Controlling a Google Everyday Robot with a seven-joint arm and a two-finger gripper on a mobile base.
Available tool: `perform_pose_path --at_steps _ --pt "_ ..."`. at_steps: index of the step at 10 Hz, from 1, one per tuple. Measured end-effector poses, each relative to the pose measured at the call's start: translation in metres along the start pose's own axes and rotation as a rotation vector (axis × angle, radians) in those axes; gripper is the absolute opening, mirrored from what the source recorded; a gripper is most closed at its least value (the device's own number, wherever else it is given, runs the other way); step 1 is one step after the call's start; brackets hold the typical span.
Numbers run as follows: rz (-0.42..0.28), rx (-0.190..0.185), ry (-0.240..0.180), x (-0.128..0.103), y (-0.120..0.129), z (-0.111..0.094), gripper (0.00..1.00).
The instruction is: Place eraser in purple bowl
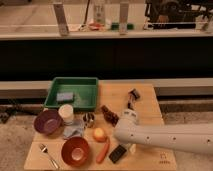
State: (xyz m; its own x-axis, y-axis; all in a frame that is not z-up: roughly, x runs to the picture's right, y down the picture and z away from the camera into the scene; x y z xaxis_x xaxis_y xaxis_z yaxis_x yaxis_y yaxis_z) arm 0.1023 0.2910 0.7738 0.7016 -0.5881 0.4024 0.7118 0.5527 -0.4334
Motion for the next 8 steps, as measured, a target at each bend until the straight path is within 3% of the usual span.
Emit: perform_pose_path --at_steps 2,8 --pt "0.007 0.003 -0.032 -0.0001 0.0008 0.0043 0.61" --pt "0.017 0.007 -0.058 0.0004 0.0017 0.0058 0.6"
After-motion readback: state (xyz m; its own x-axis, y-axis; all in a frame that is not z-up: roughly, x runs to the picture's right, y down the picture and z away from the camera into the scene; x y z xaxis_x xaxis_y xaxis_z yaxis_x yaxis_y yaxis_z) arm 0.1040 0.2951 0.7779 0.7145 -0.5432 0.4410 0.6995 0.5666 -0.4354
